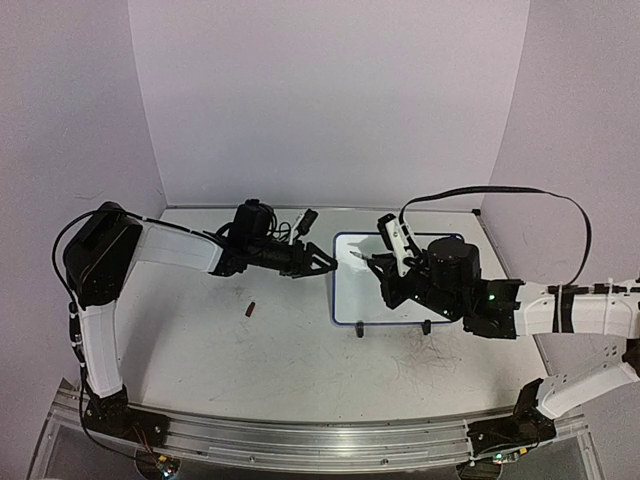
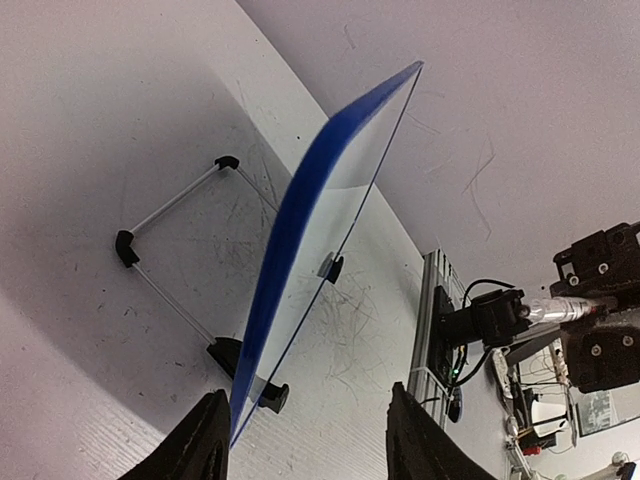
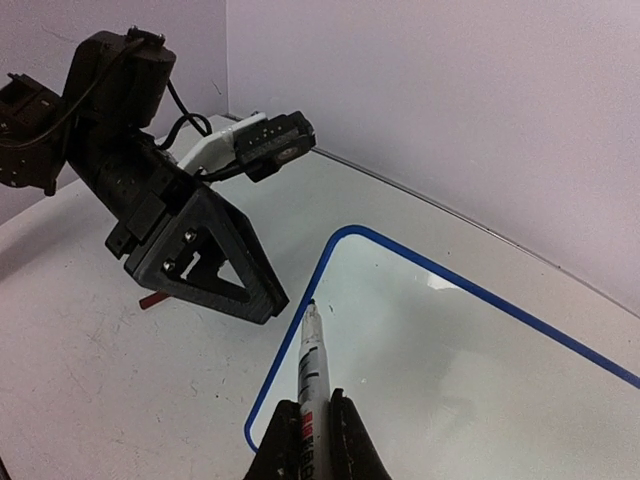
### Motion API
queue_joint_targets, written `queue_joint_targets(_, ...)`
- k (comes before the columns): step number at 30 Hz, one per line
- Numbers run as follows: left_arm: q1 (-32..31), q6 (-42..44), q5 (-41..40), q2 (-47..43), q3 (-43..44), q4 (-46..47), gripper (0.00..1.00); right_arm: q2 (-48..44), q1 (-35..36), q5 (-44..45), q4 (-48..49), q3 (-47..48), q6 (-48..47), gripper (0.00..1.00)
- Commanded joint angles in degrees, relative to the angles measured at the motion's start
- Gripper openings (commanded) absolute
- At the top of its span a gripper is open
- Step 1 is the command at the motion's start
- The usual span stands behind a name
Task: Write a sentence on the whiteboard
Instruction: Hold the whiteboard at the center of the board.
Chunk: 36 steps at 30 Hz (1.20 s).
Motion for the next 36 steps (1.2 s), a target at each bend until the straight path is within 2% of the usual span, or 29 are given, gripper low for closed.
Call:
queue_joint_targets(1,-1.65,0.72,-3.15,0.13,1.83,3.74,0.53,2.6,0.31,2.15,6.97,0.0,-2.24,0.0)
queue_joint_targets(4,-1.67,1.4,-6.09,-0.71,0.34,4.59,0.51,3.12,0.31,2.05,9.25,-0.91,-2.22,0.0)
queue_joint_targets(9,-1.77,1.63,-4.5,0.43,-0.84,7.21,0.43,4.1,0.36,3.43,12.39,-2.22,-1.73,0.0)
queue_joint_targets(12,-1.6,2.3,-4.74,1.04,-0.94,7.21,0.41,4.46,0.35,3.63,13.86,-2.74,-1.49,0.0)
queue_joint_targets(18,-1.58,2.73,-6.59,1.4,-0.7,7.13,0.51,4.77,0.37,4.21,14.58,-3.76,-1.38,0.0)
queue_joint_targets(23,-1.07,2.84,-10.25,-0.02,-3.18,7.13,0.49,4.79,0.3,4.9,14.81,-4.1,-1.15,0.0)
queue_joint_targets(26,-0.97,3.61,-7.95,0.4,-3.3,7.21,0.52,5.02,0.36,4.87,15.63,-4.53,-1.34,0.0)
queue_joint_targets(30,-1.21,3.68,-3.54,3.12,-1.4,7.93,0.43,6.66,0.36,4.69,15.89,-3.56,-1.6,0.0)
queue_joint_targets(36,-1.35,4.98,-1.36,4.32,0.03,9.04,0.33,8.33,0.36,8.31,15.64,-2.6,-0.79,0.0)
